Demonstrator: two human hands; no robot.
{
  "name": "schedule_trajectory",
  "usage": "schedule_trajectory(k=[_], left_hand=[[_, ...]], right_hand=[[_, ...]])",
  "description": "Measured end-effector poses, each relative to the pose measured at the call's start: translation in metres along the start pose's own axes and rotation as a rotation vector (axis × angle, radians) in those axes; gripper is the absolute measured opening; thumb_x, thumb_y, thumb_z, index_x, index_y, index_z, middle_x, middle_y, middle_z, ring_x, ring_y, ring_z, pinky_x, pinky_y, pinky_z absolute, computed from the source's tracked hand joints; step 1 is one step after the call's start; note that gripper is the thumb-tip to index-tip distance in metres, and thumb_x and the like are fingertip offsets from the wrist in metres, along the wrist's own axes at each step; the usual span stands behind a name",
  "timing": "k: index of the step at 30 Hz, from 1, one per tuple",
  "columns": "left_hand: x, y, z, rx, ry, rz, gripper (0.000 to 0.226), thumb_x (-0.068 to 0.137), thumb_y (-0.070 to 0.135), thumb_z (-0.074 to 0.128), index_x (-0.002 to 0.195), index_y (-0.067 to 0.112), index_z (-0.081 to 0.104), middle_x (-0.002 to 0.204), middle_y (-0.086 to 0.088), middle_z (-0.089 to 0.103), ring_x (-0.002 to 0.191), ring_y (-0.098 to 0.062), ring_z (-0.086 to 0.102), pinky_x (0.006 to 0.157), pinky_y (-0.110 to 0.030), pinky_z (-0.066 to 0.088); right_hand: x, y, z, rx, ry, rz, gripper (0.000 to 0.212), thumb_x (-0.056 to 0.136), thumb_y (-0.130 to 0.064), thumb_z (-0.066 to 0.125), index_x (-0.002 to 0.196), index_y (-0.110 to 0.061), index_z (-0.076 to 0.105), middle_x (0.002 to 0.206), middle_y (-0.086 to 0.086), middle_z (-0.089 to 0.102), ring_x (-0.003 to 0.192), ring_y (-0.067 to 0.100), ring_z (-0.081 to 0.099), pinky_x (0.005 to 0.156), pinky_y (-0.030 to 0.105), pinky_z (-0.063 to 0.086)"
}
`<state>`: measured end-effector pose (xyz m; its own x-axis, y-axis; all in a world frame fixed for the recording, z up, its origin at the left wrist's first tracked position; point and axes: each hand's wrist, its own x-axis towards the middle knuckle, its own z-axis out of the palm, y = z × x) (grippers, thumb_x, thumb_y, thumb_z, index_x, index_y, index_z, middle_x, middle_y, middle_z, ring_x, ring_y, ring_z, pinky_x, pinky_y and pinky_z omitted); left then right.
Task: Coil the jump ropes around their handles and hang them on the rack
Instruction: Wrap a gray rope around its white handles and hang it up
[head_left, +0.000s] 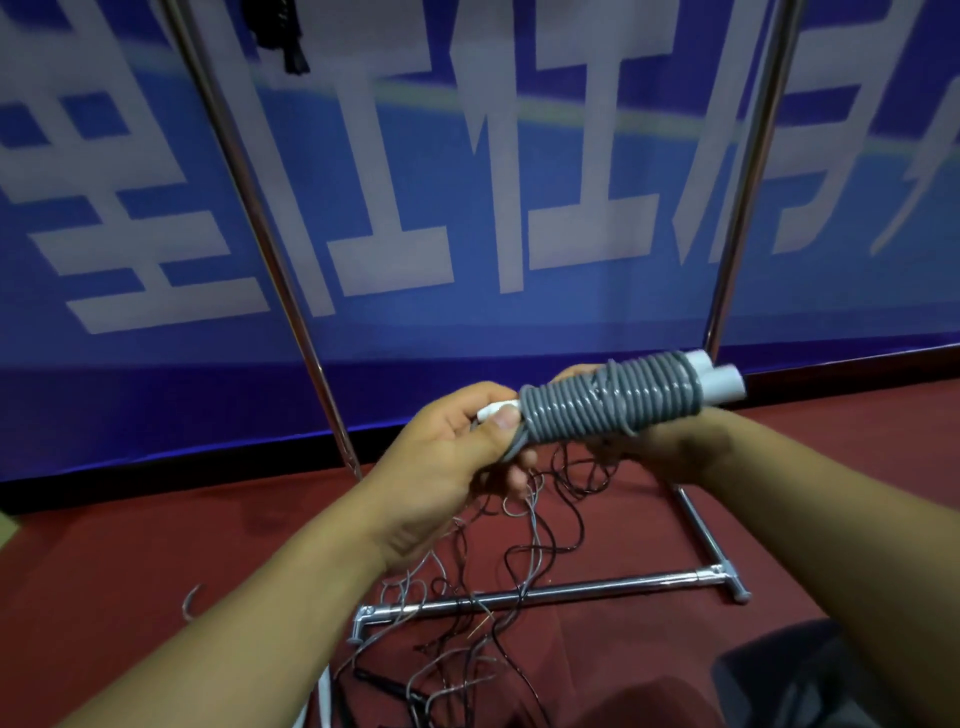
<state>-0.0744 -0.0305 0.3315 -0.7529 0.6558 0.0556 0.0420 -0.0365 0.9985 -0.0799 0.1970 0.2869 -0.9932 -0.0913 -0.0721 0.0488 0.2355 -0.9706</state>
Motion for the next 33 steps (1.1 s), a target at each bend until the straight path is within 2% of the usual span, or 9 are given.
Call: schedule_trajectory(k=[2, 3, 6, 11, 14, 18, 24, 30, 33], left_hand=[[0.002, 0.002, 0.002, -0.147, 0.061, -0.028, 0.022, 0.102, 0.017, 0.044, 0.106, 0.005, 0.062, 0.070, -0.002, 0.060, 0.057, -0.010, 0.051, 0.061, -0.025, 0.051], [0.003, 0.003, 0.002, -0.200, 0.091, -0.037, 0.022, 0.102, 0.017, 0.043, 0.106, 0.007, 0.062, 0.070, -0.001, 0.059, 0.057, -0.009, 0.050, 0.060, -0.024, 0.050], [0.007, 0.003, 0.002, -0.284, 0.183, -0.048, 0.023, 0.104, 0.019, 0.041, 0.103, 0.010, 0.062, 0.072, 0.002, 0.059, 0.057, -0.007, 0.047, 0.061, -0.024, 0.046], [0.015, -0.005, -0.004, -0.256, 0.346, -0.085, 0.022, 0.105, 0.025, 0.042, 0.093, 0.015, 0.058, 0.071, 0.004, 0.058, 0.056, -0.006, 0.043, 0.057, -0.024, 0.039], [0.018, -0.009, -0.007, -0.187, 0.395, -0.103, 0.025, 0.105, 0.027, 0.044, 0.088, 0.016, 0.058, 0.069, 0.005, 0.058, 0.054, -0.006, 0.043, 0.055, -0.024, 0.036], [0.021, -0.015, -0.010, -0.096, 0.490, -0.105, 0.024, 0.104, 0.025, 0.049, 0.088, 0.012, 0.061, 0.068, 0.003, 0.059, 0.054, -0.006, 0.043, 0.053, -0.024, 0.034], [0.026, -0.023, -0.014, 0.132, 0.566, -0.075, 0.026, 0.101, 0.028, 0.056, 0.081, 0.012, 0.063, 0.064, 0.005, 0.061, 0.056, -0.006, 0.049, 0.055, -0.025, 0.037], [0.028, -0.026, -0.018, 0.303, 0.582, -0.080, 0.027, 0.098, 0.032, 0.059, 0.087, 0.010, 0.069, 0.069, -0.002, 0.064, 0.065, -0.017, 0.054, 0.063, -0.034, 0.040], [0.029, -0.028, -0.020, 0.325, 0.576, -0.082, 0.027, 0.097, 0.031, 0.061, 0.089, 0.007, 0.069, 0.071, -0.007, 0.065, 0.067, -0.020, 0.054, 0.065, -0.037, 0.042]], right_hand=[[-0.002, -0.008, 0.010, 0.035, 0.020, -0.021, 0.026, 0.096, -0.002, 0.056, 0.072, -0.010, 0.050, 0.055, 0.001, 0.045, 0.049, 0.012, 0.037, 0.048, 0.027, 0.028], [-0.002, -0.011, 0.014, 0.049, 0.032, -0.031, 0.028, 0.098, -0.006, 0.057, 0.071, -0.012, 0.051, 0.053, 0.000, 0.043, 0.046, 0.012, 0.034, 0.047, 0.027, 0.026], [-0.004, -0.020, 0.028, 0.021, -0.011, -0.036, 0.027, 0.097, -0.029, 0.061, 0.075, -0.014, 0.059, 0.052, -0.003, 0.048, 0.044, 0.010, 0.035, 0.044, 0.023, 0.026], [-0.005, -0.018, 0.039, -0.221, 0.038, -0.076, 0.038, 0.097, -0.038, 0.061, 0.064, -0.021, 0.066, 0.049, -0.011, 0.043, 0.044, 0.006, 0.033, 0.044, 0.019, 0.030], [-0.006, -0.021, 0.045, -0.423, 0.033, -0.115, 0.047, 0.099, -0.041, 0.058, 0.053, -0.030, 0.060, 0.049, -0.011, 0.044, 0.044, 0.003, 0.036, 0.046, 0.017, 0.032], [-0.012, -0.028, 0.054, -0.596, 0.017, -0.142, 0.044, 0.100, -0.043, 0.055, 0.059, -0.027, 0.051, 0.060, -0.005, 0.050, 0.052, 0.004, 0.042, 0.051, 0.019, 0.033], [-0.018, -0.033, 0.062, -0.728, 0.008, -0.205, 0.039, 0.101, -0.043, 0.051, 0.068, -0.022, 0.049, 0.073, 0.003, 0.062, 0.070, 0.020, 0.056, 0.065, 0.036, 0.042], [-0.026, -0.032, 0.062, -0.836, 0.015, -0.255, 0.031, 0.103, -0.041, 0.047, 0.083, -0.019, 0.053, 0.077, -0.004, 0.056, 0.071, 0.017, 0.053, 0.065, 0.037, 0.043], [-0.029, -0.034, 0.062, -0.889, 0.021, -0.262, 0.027, 0.104, -0.038, 0.043, 0.087, -0.019, 0.051, 0.086, -0.004, 0.054, 0.077, 0.020, 0.054, 0.071, 0.042, 0.046]])
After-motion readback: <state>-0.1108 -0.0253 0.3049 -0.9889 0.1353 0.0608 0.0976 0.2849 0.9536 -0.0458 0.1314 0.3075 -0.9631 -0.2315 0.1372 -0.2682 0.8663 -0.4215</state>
